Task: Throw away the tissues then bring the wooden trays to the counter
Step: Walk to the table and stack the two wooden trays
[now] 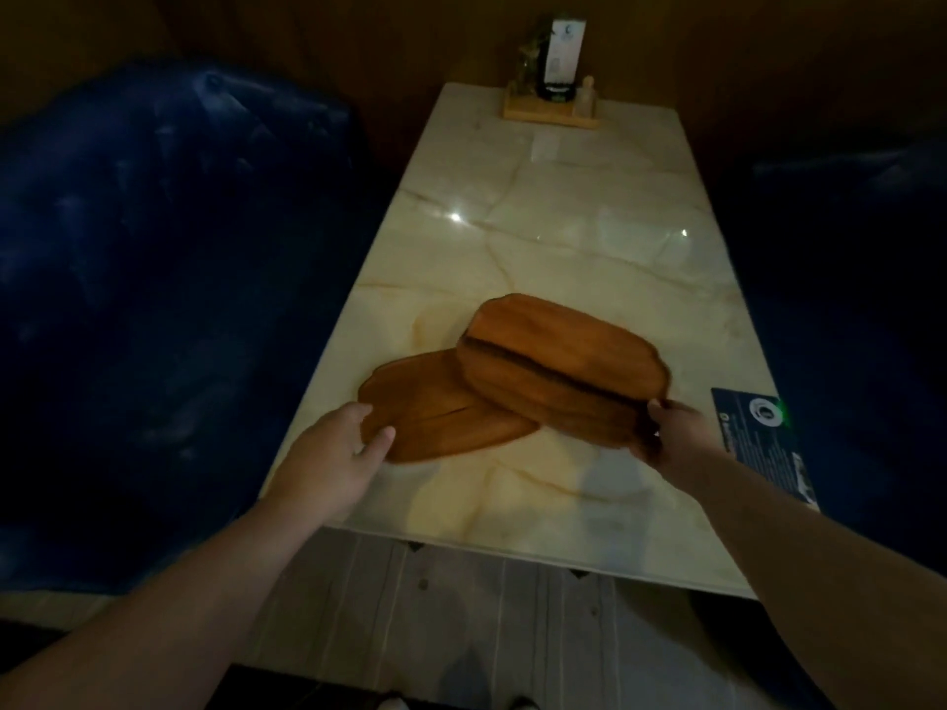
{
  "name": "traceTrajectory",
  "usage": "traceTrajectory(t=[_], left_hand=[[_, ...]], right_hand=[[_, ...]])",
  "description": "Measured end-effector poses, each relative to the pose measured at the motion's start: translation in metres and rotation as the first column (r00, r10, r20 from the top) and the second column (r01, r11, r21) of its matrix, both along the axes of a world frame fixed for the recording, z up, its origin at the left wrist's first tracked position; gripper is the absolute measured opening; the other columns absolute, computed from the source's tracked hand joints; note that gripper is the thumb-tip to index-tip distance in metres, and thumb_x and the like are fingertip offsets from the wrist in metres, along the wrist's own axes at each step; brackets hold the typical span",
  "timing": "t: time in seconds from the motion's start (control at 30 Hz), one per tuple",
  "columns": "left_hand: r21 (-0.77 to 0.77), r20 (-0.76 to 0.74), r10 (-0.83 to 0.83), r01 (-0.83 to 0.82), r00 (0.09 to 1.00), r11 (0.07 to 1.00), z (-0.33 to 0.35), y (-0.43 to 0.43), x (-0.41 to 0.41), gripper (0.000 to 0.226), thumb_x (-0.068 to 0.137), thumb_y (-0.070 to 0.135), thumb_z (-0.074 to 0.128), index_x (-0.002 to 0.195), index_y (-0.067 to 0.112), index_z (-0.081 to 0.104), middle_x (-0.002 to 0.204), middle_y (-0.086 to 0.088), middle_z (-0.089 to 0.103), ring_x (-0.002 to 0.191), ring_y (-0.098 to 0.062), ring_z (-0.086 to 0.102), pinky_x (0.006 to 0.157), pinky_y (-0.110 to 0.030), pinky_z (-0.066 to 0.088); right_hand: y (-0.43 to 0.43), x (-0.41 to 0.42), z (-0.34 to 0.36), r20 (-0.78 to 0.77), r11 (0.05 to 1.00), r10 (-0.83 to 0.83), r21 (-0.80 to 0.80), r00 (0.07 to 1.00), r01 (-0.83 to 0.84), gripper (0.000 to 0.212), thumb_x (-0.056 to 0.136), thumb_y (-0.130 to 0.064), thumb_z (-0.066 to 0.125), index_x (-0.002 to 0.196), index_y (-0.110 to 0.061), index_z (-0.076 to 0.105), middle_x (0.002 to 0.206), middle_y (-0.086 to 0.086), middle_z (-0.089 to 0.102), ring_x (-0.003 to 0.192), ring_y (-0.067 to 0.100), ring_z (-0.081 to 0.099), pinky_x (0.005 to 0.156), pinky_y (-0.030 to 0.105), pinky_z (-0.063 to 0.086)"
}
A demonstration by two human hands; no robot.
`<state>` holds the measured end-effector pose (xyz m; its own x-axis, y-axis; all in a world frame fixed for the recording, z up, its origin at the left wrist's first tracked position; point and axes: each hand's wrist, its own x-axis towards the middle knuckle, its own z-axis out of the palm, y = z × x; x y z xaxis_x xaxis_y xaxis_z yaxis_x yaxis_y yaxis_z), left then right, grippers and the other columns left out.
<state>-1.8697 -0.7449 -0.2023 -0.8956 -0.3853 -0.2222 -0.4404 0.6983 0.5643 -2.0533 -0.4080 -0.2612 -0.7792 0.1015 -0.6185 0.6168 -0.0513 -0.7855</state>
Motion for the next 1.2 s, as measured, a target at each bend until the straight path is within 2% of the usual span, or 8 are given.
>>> traceTrajectory(t=[0.07, 0.17, 0.37, 0.47, 0.6, 0.77, 1.07, 1.2], left_hand=[[0.166, -0.009, 0.106, -0.103, 0.994, 0.981, -0.006, -0.013, -0.009, 0.053, 0.092, 0.048, 0.049, 0.133, 0.015, 0.047, 0.134, -0.008, 0.056, 0.114, -0.022, 0.056, 0.091, -0.033, 0.042], [0.408, 0.001, 0.252, -0.231, 0.968, 0.883, -0.015, -0.02, -0.022, 0.048, 0.093, 0.048, 0.048, 0.122, 0.01, 0.053, 0.118, -0.012, 0.064, 0.104, -0.026, 0.061, 0.094, -0.048, 0.049], [0.481, 0.078, 0.394, -0.38, 0.916, 0.79, -0.041, -0.041, -0.028, 0.032, 0.094, 0.028, 0.056, 0.112, 0.001, 0.058, 0.09, -0.017, 0.067, 0.071, -0.031, 0.07, 0.065, -0.041, 0.06], [0.499, 0.09, 0.446, -0.428, 0.89, 0.753, -0.058, -0.051, -0.029, 0.017, 0.091, 0.015, 0.061, 0.094, -0.002, 0.064, 0.075, -0.02, 0.069, 0.061, -0.031, 0.07, 0.061, -0.043, 0.061], [0.513, 0.095, 0.471, -0.449, 0.877, 0.732, -0.073, -0.053, -0.043, 0.014, 0.089, 0.013, 0.064, 0.079, 0.003, 0.063, 0.068, -0.021, 0.069, 0.055, -0.028, 0.07, 0.056, -0.04, 0.06], [0.443, 0.08, 0.497, -0.477, 0.864, 0.759, -0.098, -0.045, -0.061, 0.009, 0.088, 0.011, 0.065, 0.081, 0.012, 0.059, 0.073, -0.017, 0.067, 0.05, -0.025, 0.069, 0.045, -0.031, 0.056], [0.348, 0.076, 0.475, -0.47, 0.877, 0.811, -0.113, -0.044, -0.063, 0.021, 0.09, 0.013, 0.061, 0.11, 0.007, 0.06, 0.086, -0.014, 0.067, 0.061, -0.024, 0.07, 0.058, -0.039, 0.061], [0.184, 0.032, 0.386, -0.385, 0.922, 0.904, -0.111, -0.052, -0.063, 0.01, 0.09, 0.014, 0.059, 0.096, 0.006, 0.063, 0.085, -0.017, 0.068, 0.076, -0.031, 0.068, 0.074, -0.047, 0.058]], right_hand=[[-0.034, -0.007, 0.006, -0.03, 0.99, 0.112, 0.091, 0.993, -0.109, 0.016, 0.1, -0.02, 0.047, 0.111, -0.013, 0.055, 0.089, 0.011, 0.059, 0.072, 0.027, 0.058, 0.05, 0.036, 0.046], [-0.071, -0.007, 0.005, -0.043, 0.955, 0.256, 0.166, 0.966, -0.245, 0.014, 0.098, -0.024, 0.05, 0.107, -0.017, 0.059, 0.09, 0.009, 0.061, 0.077, 0.026, 0.059, 0.054, 0.034, 0.048], [-0.107, -0.012, -0.006, -0.022, 0.922, 0.364, 0.152, 0.931, -0.356, 0.017, 0.098, -0.024, 0.051, 0.109, -0.017, 0.062, 0.1, 0.011, 0.066, 0.088, 0.031, 0.062, 0.063, 0.036, 0.05], [-0.121, -0.023, -0.01, -0.053, 0.899, 0.409, 0.193, 0.911, -0.392, 0.025, 0.098, -0.029, 0.05, 0.117, -0.016, 0.059, 0.105, 0.01, 0.065, 0.096, 0.032, 0.061, 0.069, 0.04, 0.053], [-0.13, -0.038, -0.009, -0.148, 0.779, 0.563, 0.423, 0.813, -0.462, 0.045, 0.09, -0.029, 0.063, 0.128, -0.007, 0.051, 0.112, 0.011, 0.062, 0.097, 0.03, 0.061, 0.074, 0.042, 0.055], [-0.125, -0.046, -0.02, -0.06, 0.613, 0.707, 0.55, 0.705, -0.567, 0.062, 0.082, -0.022, 0.074, 0.133, -0.008, 0.041, 0.112, 0.006, 0.053, 0.109, 0.029, 0.054, 0.092, 0.045, 0.049], [-0.128, -0.043, -0.026, -0.036, 0.569, 0.733, 0.58, 0.679, -0.584, 0.063, 0.085, -0.022, 0.07, 0.137, -0.008, 0.036, 0.131, 0.017, 0.051, 0.118, 0.035, 0.051, 0.1, 0.053, 0.045], [-0.135, -0.043, -0.029, -0.016, 0.528, 0.755, 0.609, 0.656, -0.592, 0.064, 0.086, -0.023, 0.069, 0.139, -0.009, 0.035, 0.132, 0.018, 0.048, 0.118, 0.036, 0.051, 0.098, 0.052, 0.047]])
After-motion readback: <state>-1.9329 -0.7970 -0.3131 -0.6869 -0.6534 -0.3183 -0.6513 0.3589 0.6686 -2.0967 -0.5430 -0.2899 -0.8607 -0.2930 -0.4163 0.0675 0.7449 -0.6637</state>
